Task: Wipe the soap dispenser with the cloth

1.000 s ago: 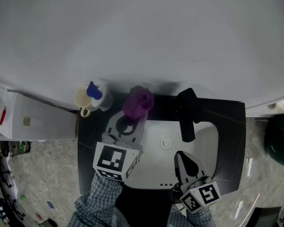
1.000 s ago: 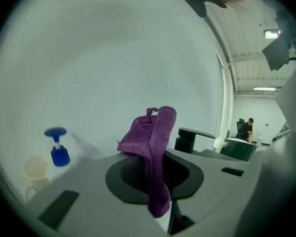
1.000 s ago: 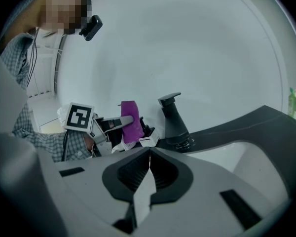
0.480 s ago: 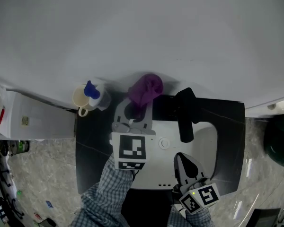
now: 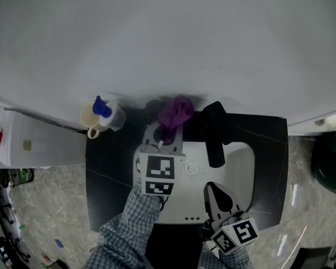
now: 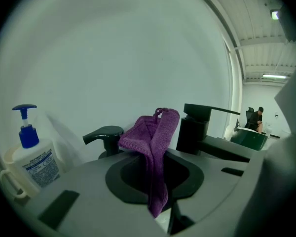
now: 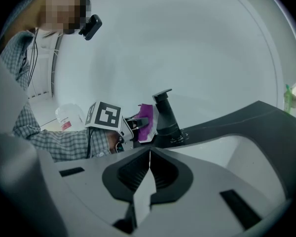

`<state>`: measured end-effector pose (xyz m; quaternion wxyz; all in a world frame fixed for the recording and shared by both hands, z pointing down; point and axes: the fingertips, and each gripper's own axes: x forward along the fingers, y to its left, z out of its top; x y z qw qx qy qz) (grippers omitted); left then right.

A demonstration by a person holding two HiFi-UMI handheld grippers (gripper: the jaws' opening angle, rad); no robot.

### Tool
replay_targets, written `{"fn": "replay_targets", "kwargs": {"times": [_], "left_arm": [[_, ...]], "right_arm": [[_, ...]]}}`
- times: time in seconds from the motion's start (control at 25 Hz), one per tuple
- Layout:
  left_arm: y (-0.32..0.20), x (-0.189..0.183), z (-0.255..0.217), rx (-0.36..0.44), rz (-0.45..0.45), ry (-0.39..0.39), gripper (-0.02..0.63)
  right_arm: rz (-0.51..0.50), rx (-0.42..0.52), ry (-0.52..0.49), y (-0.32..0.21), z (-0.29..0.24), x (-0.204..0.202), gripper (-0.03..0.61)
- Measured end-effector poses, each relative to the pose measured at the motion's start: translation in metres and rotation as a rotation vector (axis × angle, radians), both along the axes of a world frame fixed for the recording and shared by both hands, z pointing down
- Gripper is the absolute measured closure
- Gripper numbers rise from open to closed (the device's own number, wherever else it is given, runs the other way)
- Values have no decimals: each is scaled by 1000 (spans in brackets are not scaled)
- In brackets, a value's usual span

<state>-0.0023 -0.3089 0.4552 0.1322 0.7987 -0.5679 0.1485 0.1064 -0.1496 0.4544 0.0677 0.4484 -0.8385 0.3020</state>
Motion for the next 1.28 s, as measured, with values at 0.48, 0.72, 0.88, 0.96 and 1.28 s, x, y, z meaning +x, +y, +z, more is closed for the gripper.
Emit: {"fn": "replay_targets", "kwargs": {"times": [0.48,0.72,0.88,0.96,1.28], "left_arm": [[17,14,37,-104,87,23,557],[34,-2,55,-158,90,-8,557],[47,-10,46,-156,82,-1,557],[55,-15,36,-144,76,18,557],[93,-55,-8,-103,40,60,557]], "right_arm": [[10,7,-1,6,-3,-1,560],[20,20,1,8,-6,-2,560],[28,33,4,6,-10,-4,560],[31,45,6,4,-13,-7,560],[25,101,-1,-1,-37,-28,560]]}}
